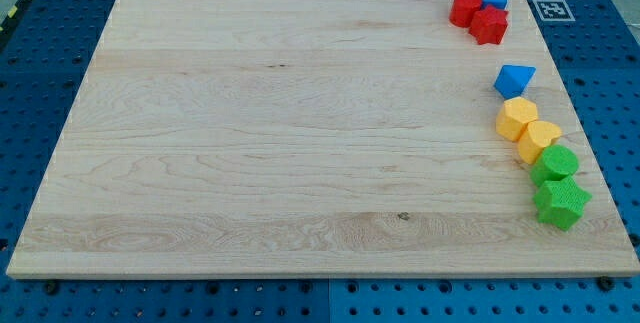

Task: Push the blue cube and red star above the blue triangle

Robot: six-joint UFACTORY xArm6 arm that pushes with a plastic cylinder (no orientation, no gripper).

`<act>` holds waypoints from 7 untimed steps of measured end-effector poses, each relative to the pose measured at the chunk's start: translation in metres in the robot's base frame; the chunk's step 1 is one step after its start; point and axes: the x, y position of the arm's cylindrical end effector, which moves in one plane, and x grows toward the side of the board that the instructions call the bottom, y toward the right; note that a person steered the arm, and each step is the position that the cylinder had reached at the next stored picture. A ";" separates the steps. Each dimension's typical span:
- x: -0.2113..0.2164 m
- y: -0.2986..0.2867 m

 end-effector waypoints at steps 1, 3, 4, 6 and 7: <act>0.022 0.000; 0.025 -0.006; 0.025 -0.015; 0.040 -0.026; 0.056 -0.026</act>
